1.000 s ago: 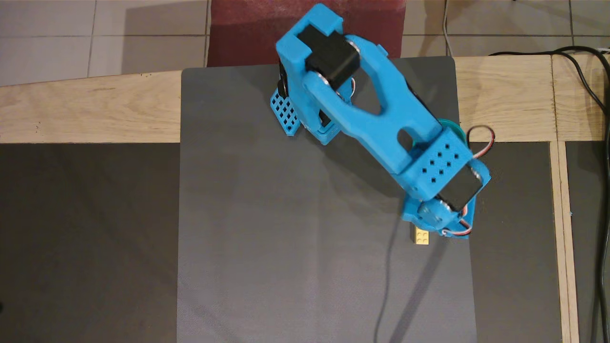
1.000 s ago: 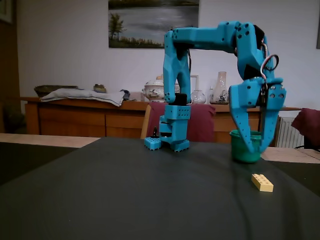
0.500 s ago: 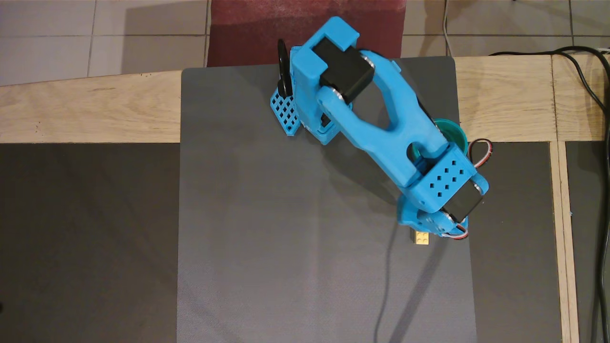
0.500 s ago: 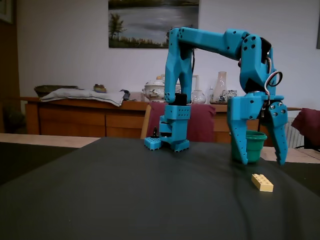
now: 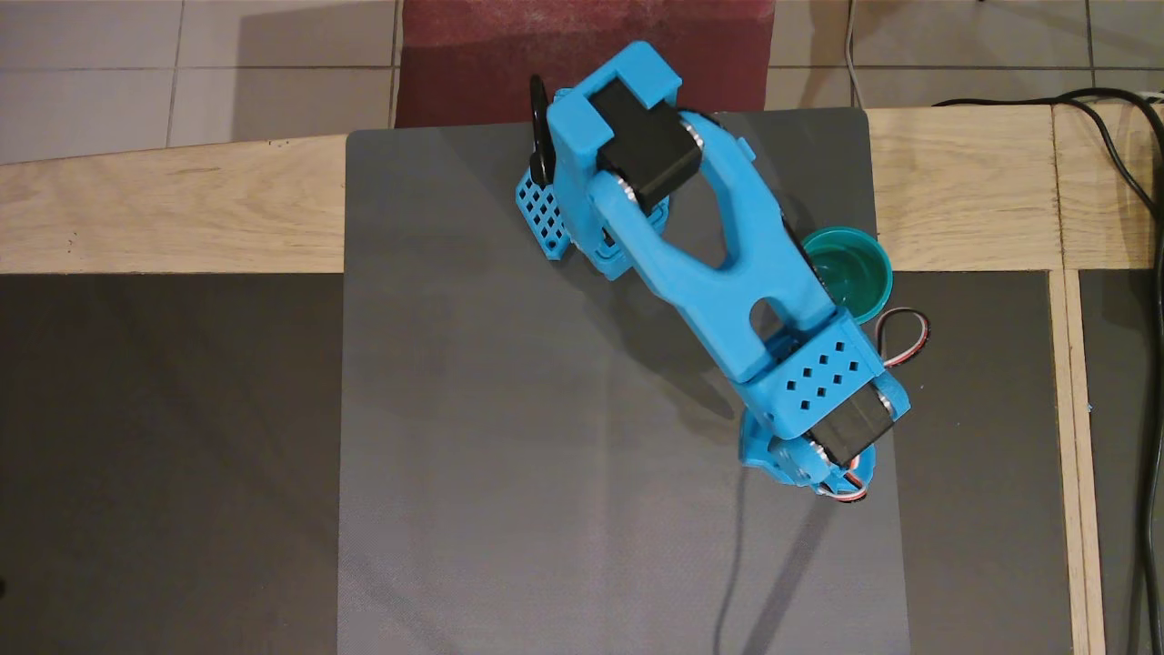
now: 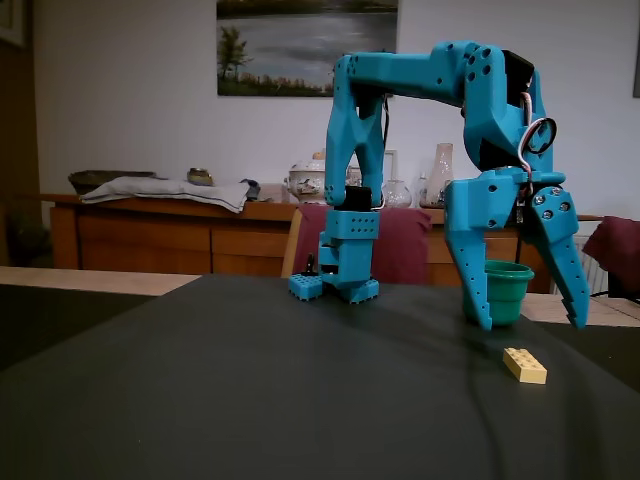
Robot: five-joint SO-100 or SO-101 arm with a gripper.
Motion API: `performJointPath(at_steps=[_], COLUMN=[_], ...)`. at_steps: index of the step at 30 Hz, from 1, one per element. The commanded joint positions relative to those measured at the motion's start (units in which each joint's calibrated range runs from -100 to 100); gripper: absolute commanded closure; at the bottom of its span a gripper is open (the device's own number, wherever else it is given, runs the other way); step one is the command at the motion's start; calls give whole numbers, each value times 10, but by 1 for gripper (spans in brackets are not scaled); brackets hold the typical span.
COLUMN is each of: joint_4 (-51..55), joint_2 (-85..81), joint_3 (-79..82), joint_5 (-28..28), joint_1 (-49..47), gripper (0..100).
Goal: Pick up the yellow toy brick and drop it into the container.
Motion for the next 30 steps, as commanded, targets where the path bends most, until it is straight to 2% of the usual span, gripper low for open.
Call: performJointPath(at_steps=[1, 8, 22, 27, 30], joint_4=[-1, -49, -49, -51, -51], joint_2=[9, 89, 102, 102, 102], joint_3=[-16, -21, -17, -19, -17], joint_5=[1, 0, -1, -1, -1], joint_1=[-3, -3, -25, -23, -23], gripper=[73, 73, 74, 87, 99])
